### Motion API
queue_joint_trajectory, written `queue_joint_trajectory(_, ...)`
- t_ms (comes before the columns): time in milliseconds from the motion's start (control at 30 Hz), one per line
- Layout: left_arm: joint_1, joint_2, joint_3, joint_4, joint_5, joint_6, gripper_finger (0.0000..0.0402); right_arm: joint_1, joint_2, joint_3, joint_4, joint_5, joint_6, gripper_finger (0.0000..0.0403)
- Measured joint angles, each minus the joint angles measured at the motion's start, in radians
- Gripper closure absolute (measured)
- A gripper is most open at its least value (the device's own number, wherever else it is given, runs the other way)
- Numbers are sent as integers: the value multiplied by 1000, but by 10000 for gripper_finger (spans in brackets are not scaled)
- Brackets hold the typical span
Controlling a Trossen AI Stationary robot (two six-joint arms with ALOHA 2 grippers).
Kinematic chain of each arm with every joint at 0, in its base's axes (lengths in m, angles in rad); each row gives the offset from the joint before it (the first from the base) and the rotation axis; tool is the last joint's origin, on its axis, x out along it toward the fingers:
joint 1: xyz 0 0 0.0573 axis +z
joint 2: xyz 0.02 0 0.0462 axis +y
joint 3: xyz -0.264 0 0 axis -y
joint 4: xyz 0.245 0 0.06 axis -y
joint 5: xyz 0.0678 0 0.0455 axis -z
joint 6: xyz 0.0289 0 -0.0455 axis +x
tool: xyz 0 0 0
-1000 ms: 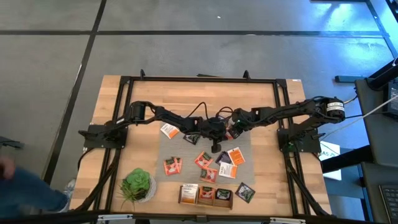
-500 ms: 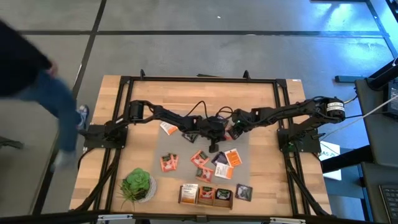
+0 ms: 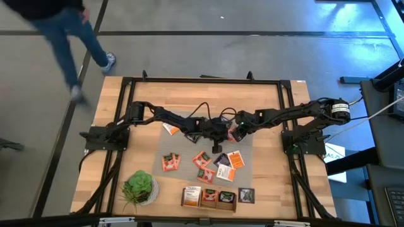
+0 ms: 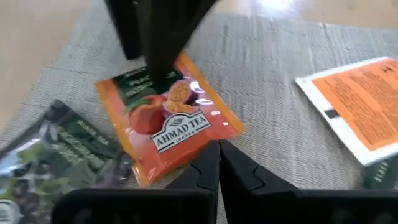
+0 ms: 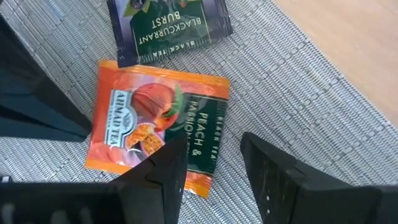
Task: Pick & Place Tea
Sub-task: Put the orange tea bag into the middle section of the wooden organizer
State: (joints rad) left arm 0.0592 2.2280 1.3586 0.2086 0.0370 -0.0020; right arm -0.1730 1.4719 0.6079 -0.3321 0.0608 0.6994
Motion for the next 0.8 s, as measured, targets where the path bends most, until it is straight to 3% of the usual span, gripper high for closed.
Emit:
queue_joint_trajectory(433,2,0,2,19,8,-10,397,0,0,0,0,4,-2,244)
queue_joint_trajectory(800,12,3,-8,23,-54,-34,397,-1,0,-1,23,-20,0,244)
